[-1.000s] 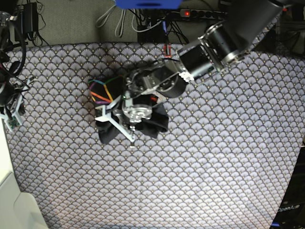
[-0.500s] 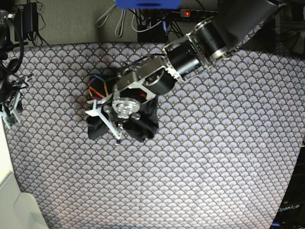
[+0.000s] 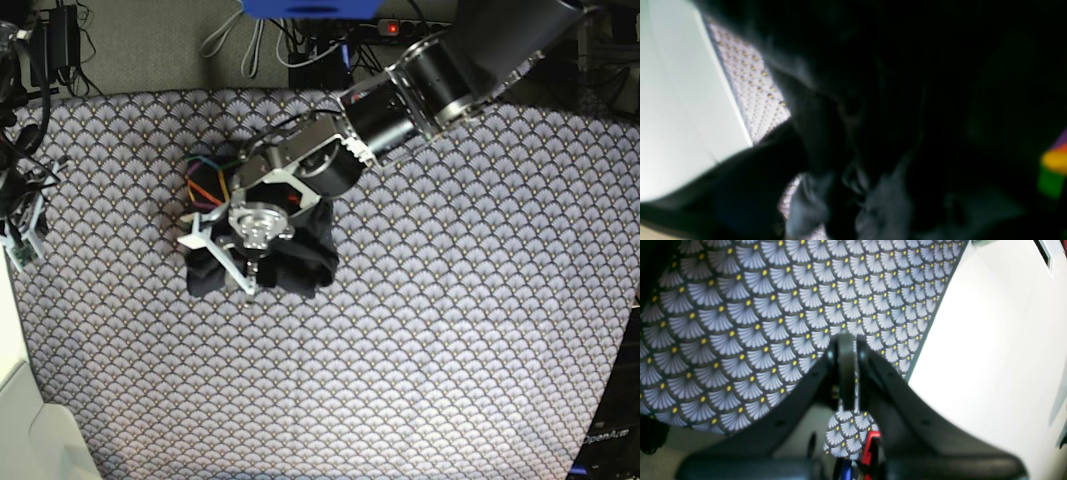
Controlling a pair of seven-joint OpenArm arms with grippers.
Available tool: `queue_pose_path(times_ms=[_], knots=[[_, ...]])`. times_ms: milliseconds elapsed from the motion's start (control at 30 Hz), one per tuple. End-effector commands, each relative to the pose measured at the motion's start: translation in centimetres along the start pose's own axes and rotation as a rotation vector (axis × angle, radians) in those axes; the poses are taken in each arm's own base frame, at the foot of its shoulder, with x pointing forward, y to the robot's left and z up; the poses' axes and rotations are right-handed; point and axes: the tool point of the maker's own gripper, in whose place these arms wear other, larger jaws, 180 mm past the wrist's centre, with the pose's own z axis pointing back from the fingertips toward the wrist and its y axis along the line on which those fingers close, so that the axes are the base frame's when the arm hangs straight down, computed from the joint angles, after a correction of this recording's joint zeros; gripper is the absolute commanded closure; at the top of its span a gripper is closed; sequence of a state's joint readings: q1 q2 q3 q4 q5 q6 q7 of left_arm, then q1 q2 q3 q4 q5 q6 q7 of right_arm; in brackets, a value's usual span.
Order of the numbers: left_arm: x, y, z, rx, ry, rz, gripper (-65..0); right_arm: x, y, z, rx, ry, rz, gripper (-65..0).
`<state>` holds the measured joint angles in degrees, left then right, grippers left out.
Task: Fold the T-shirt properly
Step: 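Roll the bundle over toward the printed end with the left gripper, then open the left gripper and withdraw it from the bundle, then press and tuck the bundle's loose edge with the right gripper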
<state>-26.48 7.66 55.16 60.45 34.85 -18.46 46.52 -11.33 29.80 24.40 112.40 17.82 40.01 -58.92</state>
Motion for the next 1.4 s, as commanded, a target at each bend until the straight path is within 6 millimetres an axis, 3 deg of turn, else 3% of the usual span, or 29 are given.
queue_pose_path(times_ms=[0,167,333,500,633,733,833,967,1067,1367], knots=[[1.6,2.9,0.9,0.062,-0.051,0.036,-39.2,0.8,-1.0,0.5,-0.026,-0.025,0.019,0.0],[2.5,6.5,2.7,0.135,-0.11,0.119,-53.9,0.8,-1.0,0.5,-0.026,-0.025,0.019,0.0],[1.3,10.7,4.7,0.224,-0.142,0.24,-56.3,0.9,-1.0,0.5,-0.027,-0.026,0.018,0.0],[-3.6,13.9,5.3,0.274,-0.097,0.447,-56.3,0.9,-1.0,0.5,-0.028,-0.027,0.016,0.0],[-9.9,15.3,5.5,0.311,-0.017,0.644,-56.1,0.7,-0.6,0.5,-0.018,-0.021,0.02,0.0],[-14.8,14.2,5.5,0.245,0.054,0.79,-53.1,1.2,1.5,-0.2,0.04,-0.025,0.056,0.0],[-20.0,12.3,5.9,0.159,0.149,0.899,-42.5,1.0,4.4,-0.8,0.118,-0.013,0.103,0.0],[-25.8,9.8,7.4,0.12,0.275,0.947,-18.2,1.7,7.2,-1.3,0.196,-0.022,0.157,0.0],[-29.3,8.7,9.6,0.161,0.351,0.974,0.0,3.9,8.9,-1.6,0.239,-0.075,0.212,0.0],[-37.5,4.7,18.3,0.272,0.632,0.932,-0.4,10.6,17.0,-1.7,0.418,-0.239,0.33,0.0]])
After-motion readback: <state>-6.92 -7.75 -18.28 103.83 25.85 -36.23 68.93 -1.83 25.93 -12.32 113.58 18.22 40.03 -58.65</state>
